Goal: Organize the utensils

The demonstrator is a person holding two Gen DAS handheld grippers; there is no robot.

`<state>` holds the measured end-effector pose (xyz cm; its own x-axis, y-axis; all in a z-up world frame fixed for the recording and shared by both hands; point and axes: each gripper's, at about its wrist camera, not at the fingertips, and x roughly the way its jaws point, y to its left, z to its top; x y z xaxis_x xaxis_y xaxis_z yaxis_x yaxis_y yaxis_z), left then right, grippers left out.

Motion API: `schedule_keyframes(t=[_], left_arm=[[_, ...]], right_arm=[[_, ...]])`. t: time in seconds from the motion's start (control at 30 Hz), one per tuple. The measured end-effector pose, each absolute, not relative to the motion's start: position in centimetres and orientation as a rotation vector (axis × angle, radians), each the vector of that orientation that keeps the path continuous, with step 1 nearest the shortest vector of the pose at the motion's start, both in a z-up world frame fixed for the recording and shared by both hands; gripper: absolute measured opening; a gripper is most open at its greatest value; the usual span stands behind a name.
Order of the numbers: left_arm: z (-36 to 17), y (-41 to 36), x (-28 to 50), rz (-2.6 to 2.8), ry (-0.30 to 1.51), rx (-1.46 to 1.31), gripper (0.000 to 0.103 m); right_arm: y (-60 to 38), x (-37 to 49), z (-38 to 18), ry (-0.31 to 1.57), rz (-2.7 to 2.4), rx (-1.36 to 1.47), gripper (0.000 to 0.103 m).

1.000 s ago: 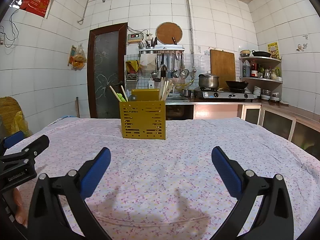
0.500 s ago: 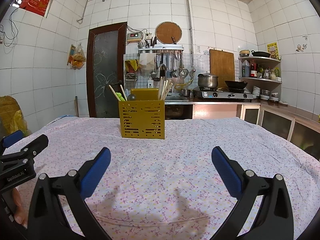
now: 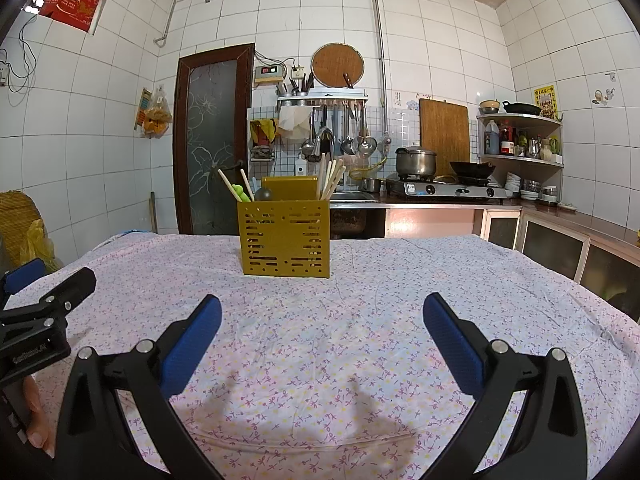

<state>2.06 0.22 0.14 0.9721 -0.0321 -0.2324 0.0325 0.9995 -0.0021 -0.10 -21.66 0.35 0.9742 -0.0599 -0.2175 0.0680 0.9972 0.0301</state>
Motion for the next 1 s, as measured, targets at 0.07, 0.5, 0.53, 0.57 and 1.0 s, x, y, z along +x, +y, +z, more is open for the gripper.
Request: schedule_keyframes(t=[0.07,0.5,0.53,0.57,1.0], left_arm=[[0.21,0.11,1.98,-0.031,0.232,0.005,0.098],[0.26,-0.09,1.65,-0.035,0.217,0.01,0.098],[0.26,-0.06,1.65,-0.036,0.218,0.009,0.098],[0.27,0.01,1.67,-0.038,0.218,0.008,0.098],[0.32,-0.02,1.65,-0.042,0.218,0.004,0.098]], right_arm=[[-21.73,-0.09,0.37,0.218,-0.064,0.037,0.098],[-21.71,-0.12,0.36,0.219,-0.064,0.037,0.098],[-21.72,-0.12,0.37,0.219,-0.064,0.037,0.098],[-21.76,-0.12,0.38,0.219,-0.064,0.037,0.098],[-21.79,-0.14,0.41,0.219,-0.064,0.036,0.098]])
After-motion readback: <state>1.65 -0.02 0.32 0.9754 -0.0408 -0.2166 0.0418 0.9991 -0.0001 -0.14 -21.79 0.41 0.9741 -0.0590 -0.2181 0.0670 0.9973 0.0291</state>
